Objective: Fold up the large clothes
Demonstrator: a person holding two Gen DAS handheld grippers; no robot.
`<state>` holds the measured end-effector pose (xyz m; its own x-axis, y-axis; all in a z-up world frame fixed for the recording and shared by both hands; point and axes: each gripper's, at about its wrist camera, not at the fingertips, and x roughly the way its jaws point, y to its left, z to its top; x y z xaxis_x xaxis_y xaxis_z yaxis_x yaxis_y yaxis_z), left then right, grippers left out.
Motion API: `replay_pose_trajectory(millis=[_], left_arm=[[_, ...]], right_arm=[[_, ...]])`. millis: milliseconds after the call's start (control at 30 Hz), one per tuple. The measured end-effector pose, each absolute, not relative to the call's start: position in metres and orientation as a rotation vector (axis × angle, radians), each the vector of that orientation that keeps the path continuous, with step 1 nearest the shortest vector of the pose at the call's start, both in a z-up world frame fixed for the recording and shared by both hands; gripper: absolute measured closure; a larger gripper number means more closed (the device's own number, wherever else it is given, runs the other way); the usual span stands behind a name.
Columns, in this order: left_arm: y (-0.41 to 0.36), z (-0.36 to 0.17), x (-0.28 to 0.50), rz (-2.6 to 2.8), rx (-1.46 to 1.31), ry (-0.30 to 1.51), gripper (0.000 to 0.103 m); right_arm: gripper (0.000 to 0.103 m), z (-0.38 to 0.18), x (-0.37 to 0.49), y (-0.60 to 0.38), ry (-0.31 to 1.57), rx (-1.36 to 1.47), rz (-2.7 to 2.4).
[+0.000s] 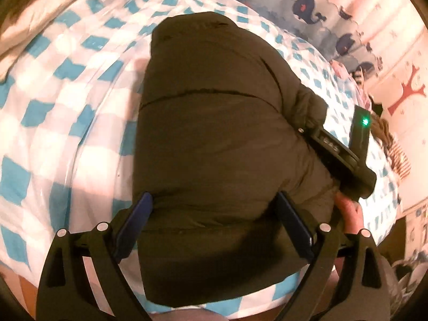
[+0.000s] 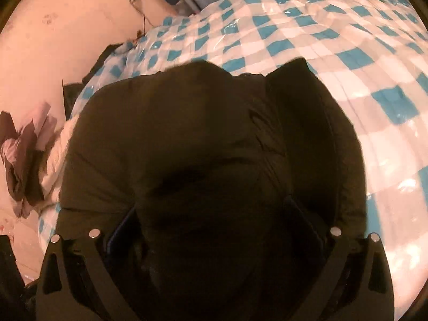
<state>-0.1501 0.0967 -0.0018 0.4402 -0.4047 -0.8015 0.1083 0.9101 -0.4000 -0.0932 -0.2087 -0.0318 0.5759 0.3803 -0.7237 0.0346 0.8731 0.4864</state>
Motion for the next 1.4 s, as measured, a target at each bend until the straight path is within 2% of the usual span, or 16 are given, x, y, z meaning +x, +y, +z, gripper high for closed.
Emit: replay_pose_trajectory(millis=[167,300,400,500,700,833,1000,1133,1267,1333,1400], left_arm=[[0.114,0.013,-0.16,-0.276,-0.357,1.004,0.014],[0.11,0.005,-0.156,-0.239,-0.319,1.018,0.014],[0.097,-0.004,-0.157,-0.224,-0.252,1.032,0.013],[0.088,-0.007,-0.16,-0.206,-0.218,1.042,0.013],[0.078,0.023,-0.176,-0.166,-0.118,0.948,0.014],[0.071,0.041,-0.178,-0.147,-0.079,0.896,0.014],[0.06,0.054,-0.174,-0.132,-0.031,0.851,0.013],[0.055,0.052,-0.162,-0.123,-0.04,0.852,0.013],[0.05,0.045,-0.15,-0.129,-0.043,0.867,0.013],[0.046,0.039,-0.144,-0.134,-0.039,0.883,0.013],[0.044,0.034,-0.14,-0.142,-0.036,0.896,0.013]], right_arm=[[0.005,0.016,-0.149,-0.211,0.789,0.274,0.198],[0.005,-0.019,-0.164,-0.196,0.903,0.151,0.159],[0.005,-0.042,-0.158,-0.197,0.964,0.18,0.167],[0.005,-0.035,-0.152,-0.202,1.01,0.191,0.168],[0.005,0.001,-0.182,-0.223,0.879,0.199,0.17],[0.005,-0.013,-0.184,-0.22,0.943,0.175,0.201],[0.005,0.036,-0.176,-0.224,0.767,0.207,0.18],[0.005,0.059,-0.13,-0.224,0.72,0.216,0.17],[0.005,0.03,-0.083,-0.225,0.805,0.285,0.15],[0.005,-0.019,-0.056,-0.23,0.943,0.368,0.178],[0.005,-0.043,-0.048,-0.238,0.989,0.438,0.189]])
